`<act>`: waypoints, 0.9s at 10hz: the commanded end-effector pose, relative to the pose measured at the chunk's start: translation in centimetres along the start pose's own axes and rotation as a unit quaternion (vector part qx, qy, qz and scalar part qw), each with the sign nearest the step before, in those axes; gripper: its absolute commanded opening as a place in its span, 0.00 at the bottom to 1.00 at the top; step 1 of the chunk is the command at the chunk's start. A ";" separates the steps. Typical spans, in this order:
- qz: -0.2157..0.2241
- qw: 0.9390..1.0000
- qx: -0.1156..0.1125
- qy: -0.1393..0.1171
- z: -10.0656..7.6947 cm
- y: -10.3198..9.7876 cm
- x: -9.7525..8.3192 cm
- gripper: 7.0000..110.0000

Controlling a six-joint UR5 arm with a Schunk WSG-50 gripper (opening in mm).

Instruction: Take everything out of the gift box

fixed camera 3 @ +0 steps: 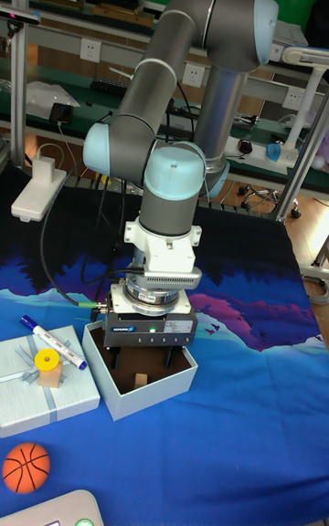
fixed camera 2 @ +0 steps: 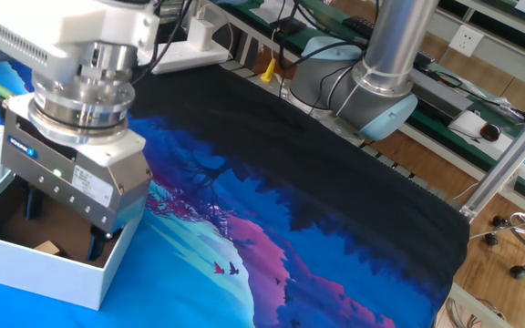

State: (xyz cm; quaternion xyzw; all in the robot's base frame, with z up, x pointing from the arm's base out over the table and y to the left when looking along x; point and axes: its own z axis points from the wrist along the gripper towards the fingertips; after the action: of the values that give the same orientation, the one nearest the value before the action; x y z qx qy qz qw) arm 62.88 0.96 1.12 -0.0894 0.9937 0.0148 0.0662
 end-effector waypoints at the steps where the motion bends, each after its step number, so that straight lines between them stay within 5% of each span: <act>1: -0.012 0.999 -0.031 0.008 -1.6 1.0 -0.8 0.00; 4: -0.034 0.999 -0.017 0.004 -6.7 0.1 -2.1 0.15; 5: -0.040 0.999 -0.018 0.003 -7.8 0.3 -2.6 0.36; 6: -0.018 1.000 -0.015 0.001 -8.5 0.5 -3.5 0.36; 7: 0.046 0.999 0.010 -0.011 -8.6 0.1 -4.3 0.00; 9: -0.002 1.000 -0.027 -0.006 -8.7 1.6 -4.2 0.00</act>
State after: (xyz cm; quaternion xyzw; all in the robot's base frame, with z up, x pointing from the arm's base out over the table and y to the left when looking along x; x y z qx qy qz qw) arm 65.14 1.93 9.08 -0.0907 0.9934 0.0249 0.0663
